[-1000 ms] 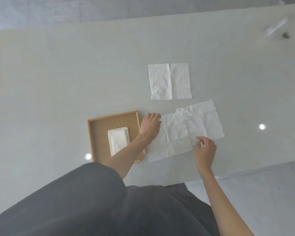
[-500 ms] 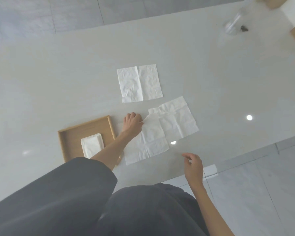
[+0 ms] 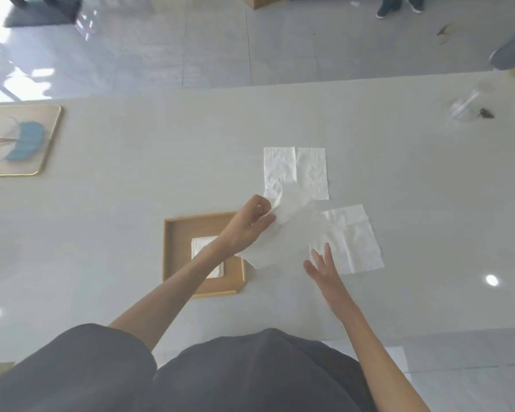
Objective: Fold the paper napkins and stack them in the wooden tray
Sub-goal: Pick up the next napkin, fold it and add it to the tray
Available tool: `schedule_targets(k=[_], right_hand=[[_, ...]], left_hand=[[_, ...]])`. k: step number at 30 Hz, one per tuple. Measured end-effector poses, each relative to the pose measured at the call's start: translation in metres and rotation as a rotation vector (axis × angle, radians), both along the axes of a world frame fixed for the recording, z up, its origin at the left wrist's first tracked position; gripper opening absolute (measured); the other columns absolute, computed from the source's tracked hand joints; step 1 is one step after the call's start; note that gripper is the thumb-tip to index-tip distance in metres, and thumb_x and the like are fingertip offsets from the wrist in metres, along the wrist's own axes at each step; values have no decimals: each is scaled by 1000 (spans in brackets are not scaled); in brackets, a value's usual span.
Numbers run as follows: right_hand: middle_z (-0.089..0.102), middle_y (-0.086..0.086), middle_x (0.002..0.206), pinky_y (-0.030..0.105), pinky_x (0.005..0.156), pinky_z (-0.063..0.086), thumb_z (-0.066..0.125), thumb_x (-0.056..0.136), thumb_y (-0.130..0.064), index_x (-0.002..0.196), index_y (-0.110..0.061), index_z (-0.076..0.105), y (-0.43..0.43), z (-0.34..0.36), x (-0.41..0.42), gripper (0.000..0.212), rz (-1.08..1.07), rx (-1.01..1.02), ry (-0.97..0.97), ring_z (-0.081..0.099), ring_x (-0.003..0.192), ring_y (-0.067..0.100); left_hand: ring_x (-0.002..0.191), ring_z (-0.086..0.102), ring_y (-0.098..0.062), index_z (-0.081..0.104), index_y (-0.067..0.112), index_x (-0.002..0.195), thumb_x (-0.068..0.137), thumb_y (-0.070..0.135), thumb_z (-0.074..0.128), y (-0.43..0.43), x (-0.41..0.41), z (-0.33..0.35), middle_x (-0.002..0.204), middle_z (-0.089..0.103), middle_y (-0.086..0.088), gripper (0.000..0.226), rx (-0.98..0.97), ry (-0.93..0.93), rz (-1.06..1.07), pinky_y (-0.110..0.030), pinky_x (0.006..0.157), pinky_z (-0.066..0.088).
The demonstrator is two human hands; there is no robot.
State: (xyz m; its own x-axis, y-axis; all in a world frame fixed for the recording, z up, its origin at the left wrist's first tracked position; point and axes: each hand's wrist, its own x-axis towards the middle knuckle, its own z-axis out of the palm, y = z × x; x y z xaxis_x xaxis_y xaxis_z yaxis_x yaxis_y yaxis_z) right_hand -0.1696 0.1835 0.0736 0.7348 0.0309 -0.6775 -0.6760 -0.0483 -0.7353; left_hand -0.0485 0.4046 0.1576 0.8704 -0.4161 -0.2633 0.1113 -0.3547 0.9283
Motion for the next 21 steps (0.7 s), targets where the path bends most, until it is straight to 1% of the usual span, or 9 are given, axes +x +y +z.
schedule_targets(k=[2, 3, 4, 6, 8, 12, 16, 18, 21], right_hand=[[39, -36, 150, 47, 126, 16, 62, 87, -67, 160, -42, -2, 20, 6, 18, 100, -25, 144, -32, 26, 152, 8], [51, -34, 143, 46, 125, 22, 64, 93, -55, 162, -35, 9, 31, 9, 29, 91, -64, 216, -47, 37, 148, 9], [62, -23, 137, 46, 123, 29, 66, 97, -41, 161, -26, 21, 44, 15, 39, 79, -101, 275, -55, 49, 140, 11], [72, 0, 123, 46, 113, 44, 66, 99, -24, 145, -11, 50, 69, 32, 62, 50, -127, 297, -113, 64, 124, 20], [73, 7, 110, 42, 102, 54, 63, 100, -18, 119, -6, 65, 89, 48, 83, 23, -144, 277, -190, 67, 115, 27], [72, 6, 118, 41, 101, 51, 66, 97, -22, 116, -5, 66, 121, 86, 119, 25, -108, 240, -321, 66, 119, 21], [72, -2, 94, 39, 93, 51, 66, 96, -24, 106, -15, 66, 144, 117, 146, 14, -108, 133, -454, 66, 96, 20], [73, -5, 91, 44, 87, 51, 67, 95, -27, 106, -18, 65, 154, 129, 154, 14, -124, 105, -507, 64, 92, 21], [73, -2, 97, 47, 85, 50, 65, 97, -27, 109, -17, 64, 167, 141, 162, 16, -193, 100, -545, 64, 95, 24]], left_hand=[[69, 54, -14, 42, 5, 103, 105, 15, 52, 19, 0, 23, 82, 62, -2, 14, -83, 29, 83, -23, 62, 41], [70, 58, -17, 43, 3, 105, 105, 16, 51, 29, 1, 32, 85, 65, -6, 15, -119, 42, 126, -26, 62, 44], [70, 61, -18, 43, 3, 107, 105, 16, 51, 40, 1, 40, 87, 68, -8, 16, -146, 50, 175, -27, 61, 47], [70, 63, -19, 43, 4, 108, 105, 16, 53, 64, 4, 50, 88, 69, -9, 15, -172, 47, 267, -28, 59, 49], [75, 65, -22, 44, 7, 112, 103, 16, 57, 91, 8, 55, 92, 70, -10, 18, -198, 62, 353, -30, 62, 51], [85, 69, -20, 46, 15, 133, 87, 13, 73, 153, 12, 63, 108, 67, -7, 53, -312, 238, 524, -31, 71, 54], [93, 65, -29, 56, 16, 131, 87, 6, 74, 191, 9, 70, 101, 69, -9, 49, -317, 214, 524, -38, 83, 52], [90, 65, -27, 57, 19, 133, 93, 7, 70, 200, 7, 77, 97, 70, -10, 44, -363, 136, 533, -37, 82, 51], [95, 68, -25, 48, 23, 145, 96, 7, 66, 209, 11, 93, 109, 74, -14, 54, -441, 62, 548, -37, 88, 53]])
